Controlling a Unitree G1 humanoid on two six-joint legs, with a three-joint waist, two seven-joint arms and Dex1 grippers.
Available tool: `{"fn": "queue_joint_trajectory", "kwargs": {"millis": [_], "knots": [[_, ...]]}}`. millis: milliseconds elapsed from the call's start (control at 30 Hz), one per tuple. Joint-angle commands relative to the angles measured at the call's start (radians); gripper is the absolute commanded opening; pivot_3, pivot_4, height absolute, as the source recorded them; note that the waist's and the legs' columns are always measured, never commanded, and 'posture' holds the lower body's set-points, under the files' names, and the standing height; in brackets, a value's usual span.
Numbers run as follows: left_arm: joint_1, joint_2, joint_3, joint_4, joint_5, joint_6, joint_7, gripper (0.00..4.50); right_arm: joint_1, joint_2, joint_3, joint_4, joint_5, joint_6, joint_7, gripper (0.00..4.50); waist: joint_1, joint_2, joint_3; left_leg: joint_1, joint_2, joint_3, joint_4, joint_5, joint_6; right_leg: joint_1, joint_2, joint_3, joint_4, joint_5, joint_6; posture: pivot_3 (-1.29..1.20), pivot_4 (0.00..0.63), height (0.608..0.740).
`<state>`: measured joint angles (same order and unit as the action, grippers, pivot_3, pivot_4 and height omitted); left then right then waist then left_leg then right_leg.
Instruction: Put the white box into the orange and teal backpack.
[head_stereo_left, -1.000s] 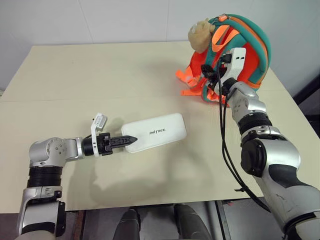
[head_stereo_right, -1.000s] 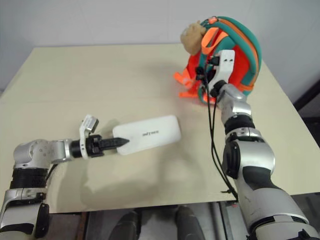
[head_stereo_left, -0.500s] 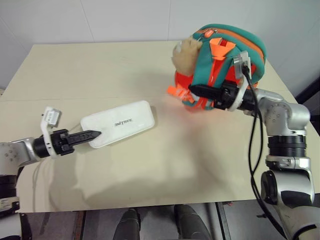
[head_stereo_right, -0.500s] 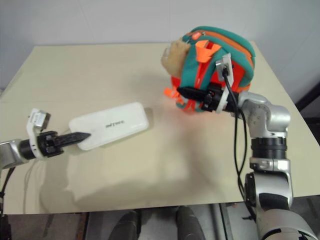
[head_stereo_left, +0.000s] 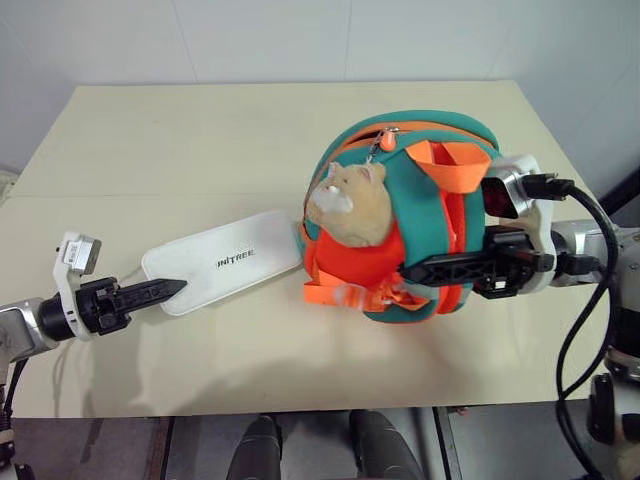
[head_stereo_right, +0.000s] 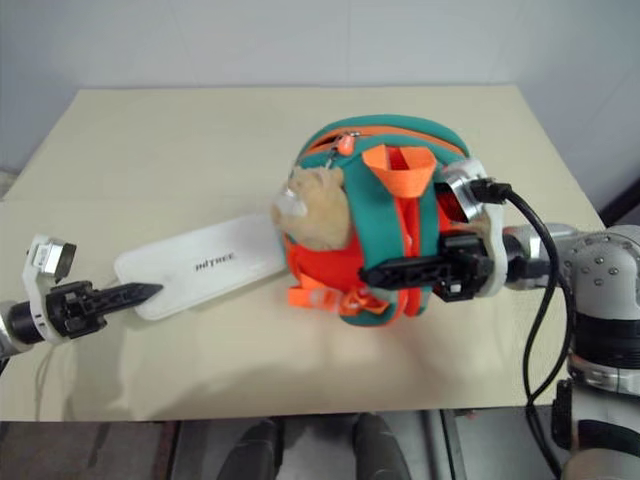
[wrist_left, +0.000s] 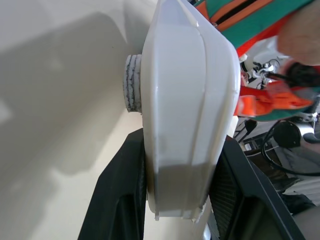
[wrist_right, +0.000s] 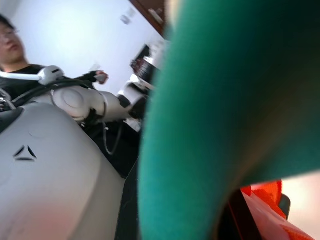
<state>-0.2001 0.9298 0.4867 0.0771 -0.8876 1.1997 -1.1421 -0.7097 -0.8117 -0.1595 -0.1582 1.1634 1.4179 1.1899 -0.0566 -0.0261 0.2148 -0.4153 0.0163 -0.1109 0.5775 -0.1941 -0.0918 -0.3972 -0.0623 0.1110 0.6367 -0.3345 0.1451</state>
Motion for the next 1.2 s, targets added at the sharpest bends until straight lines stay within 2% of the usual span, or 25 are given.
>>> {"fn": "queue_joint_trajectory", "kwargs": {"millis": [33,267,467,700,967,1200], "knots": [[0.022,0.024,0.092,-0.064,-0.069,-0.026,-0.046,1.31,0.019,-0.046,0.022,0.001,-0.029,-0.054,0.058,0.03,0.001,0.000,0.000,0.000,0.000,0.000,0.000,0.000,0.000,0.000,0.000,0.000,0.000,0.000,0.000,0.00,0.150,0.740],[0.060,-0.001,0.235,-0.182,-0.201,-0.018,-0.033,1.31,0.010,-0.038,0.090,0.043,-0.095,-0.144,0.098,0.03,0.002,0.000,0.000,-0.001,0.000,0.000,0.000,-0.001,0.000,0.000,0.000,0.000,-0.001,0.000,0.000,0.00,0.150,0.740],[0.073,0.013,0.247,-0.224,-0.235,-0.037,-0.018,1.31,0.010,-0.023,0.138,0.055,-0.139,-0.199,0.117,0.03,0.001,0.000,0.000,-0.001,0.000,0.000,0.001,-0.001,0.000,0.000,0.000,0.000,-0.002,0.000,0.000,0.00,0.150,0.740],[-0.101,0.000,0.111,-0.164,-0.147,-0.177,-0.007,1.31,0.035,-0.006,0.131,0.031,-0.134,-0.211,0.103,0.03,0.005,0.000,0.000,-0.003,0.000,0.000,0.004,-0.001,0.000,0.000,0.000,0.000,-0.002,0.001,0.001,0.00,0.150,0.740],[-0.296,-0.010,-0.064,-0.030,-0.065,-0.280,-0.071,1.31,0.120,-0.035,0.070,-0.042,-0.095,-0.188,0.078,0.03,0.008,0.000,0.000,-0.005,0.000,0.000,0.004,-0.001,0.000,0.000,0.001,-0.001,-0.002,0.001,0.002,0.00,0.150,0.740],[-0.424,-0.012,-0.115,0.091,-0.016,-0.344,-0.116,1.31,0.189,-0.045,0.020,-0.101,-0.050,-0.172,0.036,0.03,0.016,0.000,0.000,-0.005,0.000,-0.001,0.006,-0.001,0.001,0.000,0.001,-0.001,-0.001,0.001,0.002,0.00,0.150,0.740]]}}
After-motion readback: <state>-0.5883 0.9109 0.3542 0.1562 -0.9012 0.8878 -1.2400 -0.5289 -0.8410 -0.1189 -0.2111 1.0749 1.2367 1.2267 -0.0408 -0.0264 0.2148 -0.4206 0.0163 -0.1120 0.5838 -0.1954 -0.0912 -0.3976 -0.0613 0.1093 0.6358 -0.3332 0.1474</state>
